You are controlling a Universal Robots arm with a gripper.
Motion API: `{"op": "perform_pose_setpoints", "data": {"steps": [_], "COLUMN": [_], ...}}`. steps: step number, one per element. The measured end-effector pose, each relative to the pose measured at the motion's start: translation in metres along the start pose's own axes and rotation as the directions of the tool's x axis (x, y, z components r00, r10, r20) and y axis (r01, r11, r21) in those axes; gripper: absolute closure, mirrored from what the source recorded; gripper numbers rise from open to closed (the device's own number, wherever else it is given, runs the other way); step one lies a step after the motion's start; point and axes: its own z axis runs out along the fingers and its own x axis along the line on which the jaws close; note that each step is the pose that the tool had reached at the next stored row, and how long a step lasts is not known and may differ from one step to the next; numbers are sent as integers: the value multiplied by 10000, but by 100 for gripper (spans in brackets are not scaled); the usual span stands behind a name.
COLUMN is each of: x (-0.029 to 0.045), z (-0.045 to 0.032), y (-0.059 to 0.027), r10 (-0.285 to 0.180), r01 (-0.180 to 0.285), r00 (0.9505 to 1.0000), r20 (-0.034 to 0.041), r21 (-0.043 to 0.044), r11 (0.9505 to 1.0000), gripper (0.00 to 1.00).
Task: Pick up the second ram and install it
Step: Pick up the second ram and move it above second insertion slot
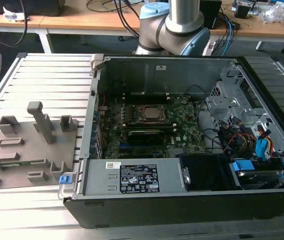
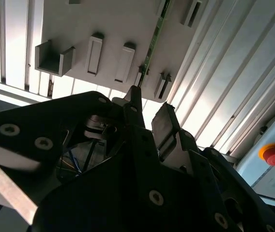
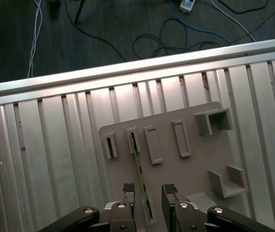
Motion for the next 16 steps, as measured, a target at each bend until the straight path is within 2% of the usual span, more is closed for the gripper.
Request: {"op": "perform_pose_setpoints", "data": {"steps": [16], "x": [4], "z": [165], "y": [-7], "r10": [0], "r01": [0], "r00": [10000], "r20": [0], "r21": [0], "r11": [10000], "gripper": [64]}}
